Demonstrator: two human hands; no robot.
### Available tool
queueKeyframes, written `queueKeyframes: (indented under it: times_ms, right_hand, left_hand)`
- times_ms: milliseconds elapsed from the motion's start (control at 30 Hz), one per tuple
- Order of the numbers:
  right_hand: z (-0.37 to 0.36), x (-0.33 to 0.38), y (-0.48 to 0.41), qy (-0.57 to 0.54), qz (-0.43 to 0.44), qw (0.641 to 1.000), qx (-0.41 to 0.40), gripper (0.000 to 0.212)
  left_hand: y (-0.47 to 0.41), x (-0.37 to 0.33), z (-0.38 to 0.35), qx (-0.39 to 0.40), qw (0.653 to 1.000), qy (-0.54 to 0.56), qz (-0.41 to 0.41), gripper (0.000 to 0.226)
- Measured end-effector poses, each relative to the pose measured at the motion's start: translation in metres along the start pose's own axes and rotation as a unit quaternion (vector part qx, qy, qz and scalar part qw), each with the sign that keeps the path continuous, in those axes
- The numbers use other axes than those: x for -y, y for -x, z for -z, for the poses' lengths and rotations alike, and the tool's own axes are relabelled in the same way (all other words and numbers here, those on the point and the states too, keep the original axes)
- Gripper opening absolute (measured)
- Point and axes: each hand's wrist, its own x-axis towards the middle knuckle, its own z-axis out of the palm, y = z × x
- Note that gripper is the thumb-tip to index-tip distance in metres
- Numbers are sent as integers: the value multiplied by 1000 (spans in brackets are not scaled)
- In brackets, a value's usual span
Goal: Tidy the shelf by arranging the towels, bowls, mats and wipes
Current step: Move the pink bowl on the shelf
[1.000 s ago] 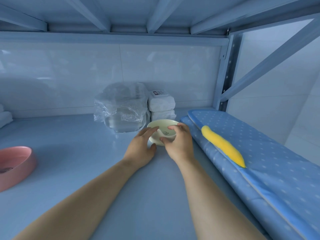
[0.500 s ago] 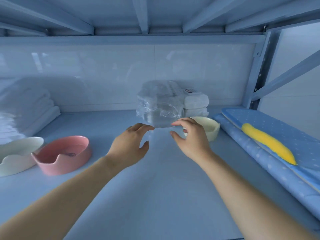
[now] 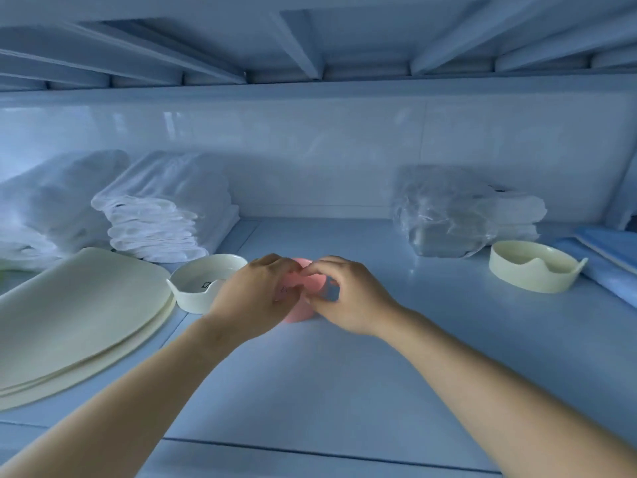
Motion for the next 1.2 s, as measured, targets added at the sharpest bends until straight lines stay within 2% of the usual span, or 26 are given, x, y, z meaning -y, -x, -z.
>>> queueKeyframes:
  times_ms: [167,300,500,667,967,1200]
  right_hand:
    - [-17,6,-7,33,-24,998,49,16]
    - [-15,2,-6,39,-42,997,51,8]
    - [1,-16,0,62,-61,995,41,10]
    - [37,-40,19,92,-69,993,35,13]
    - [119,-96,69,125,-125,984,-8,9]
    - [158,-134,92,145,-124,981,-34,11]
  left_hand:
    - [14,20,1,25,999,-17,-28,16]
    - [7,25,-1,30,999,-2,-31,13]
    - [-9,19,-17,54,997,49,-33,20]
    - [-25,-14,-33,104,990,57,-77,22]
    - [-68,-99,-85,117,983,40,-138,29]
    - [-104,-147,-115,134,977,33,-161,29]
